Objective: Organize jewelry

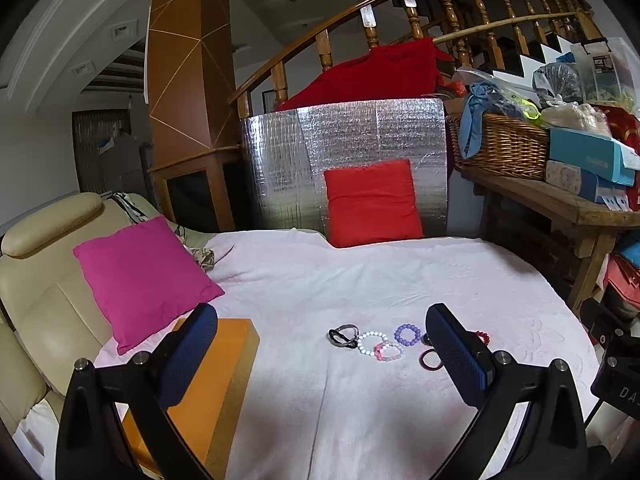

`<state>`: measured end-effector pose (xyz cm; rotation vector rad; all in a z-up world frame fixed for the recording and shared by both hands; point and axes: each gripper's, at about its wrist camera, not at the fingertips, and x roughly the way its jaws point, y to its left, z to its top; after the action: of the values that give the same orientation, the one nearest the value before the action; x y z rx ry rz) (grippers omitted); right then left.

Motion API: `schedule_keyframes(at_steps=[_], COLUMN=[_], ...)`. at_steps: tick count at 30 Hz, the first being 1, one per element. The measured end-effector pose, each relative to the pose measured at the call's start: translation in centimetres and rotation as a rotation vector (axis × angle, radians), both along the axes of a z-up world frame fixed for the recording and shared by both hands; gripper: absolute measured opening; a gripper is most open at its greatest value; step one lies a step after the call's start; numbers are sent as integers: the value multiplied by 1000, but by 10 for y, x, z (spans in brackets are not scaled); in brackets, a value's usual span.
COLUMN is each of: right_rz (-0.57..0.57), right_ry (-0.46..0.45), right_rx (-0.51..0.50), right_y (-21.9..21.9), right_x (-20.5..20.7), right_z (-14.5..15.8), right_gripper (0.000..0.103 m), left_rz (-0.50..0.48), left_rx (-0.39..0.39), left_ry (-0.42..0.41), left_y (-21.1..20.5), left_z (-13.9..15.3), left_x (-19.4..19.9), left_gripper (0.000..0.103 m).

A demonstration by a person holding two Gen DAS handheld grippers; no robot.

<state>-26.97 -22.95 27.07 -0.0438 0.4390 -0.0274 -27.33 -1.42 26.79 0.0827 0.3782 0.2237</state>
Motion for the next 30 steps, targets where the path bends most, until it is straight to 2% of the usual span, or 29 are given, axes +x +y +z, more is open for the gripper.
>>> schedule_keyframes(at_steps=[9,15,19,23,24,26,28,30], right_rz=[-1,0,28,108,120,137,146,170], right_ry=[26,57,93,159,191,248,310,379], right_rx=[-18,-13,19,144,173,237,293,366], right_y=[8,10,6,-13,-18,-27,-33,-35], right_x=[17,33,50,80,90,109,128,150], right_z=[-8,-21,-37,-69,-80,-103,-124,-149], right_gripper=[103,103,103,103,101,92,78,69], left_rz=[14,29,47,43,47,55,52,47], left_rx=[-13,-23,-32,-69,-77,-93,-106,-116], left_ry=[26,62,109,177,190,225,260,287], left_y=[6,13,25,42,45,51,53,54], left_z=[-9,-25,-52,-93,-101,-120,-138,-151], left_x=[21,44,72,103,110,124,139,151], left_gripper=[103,103,103,103,103,103,103,103])
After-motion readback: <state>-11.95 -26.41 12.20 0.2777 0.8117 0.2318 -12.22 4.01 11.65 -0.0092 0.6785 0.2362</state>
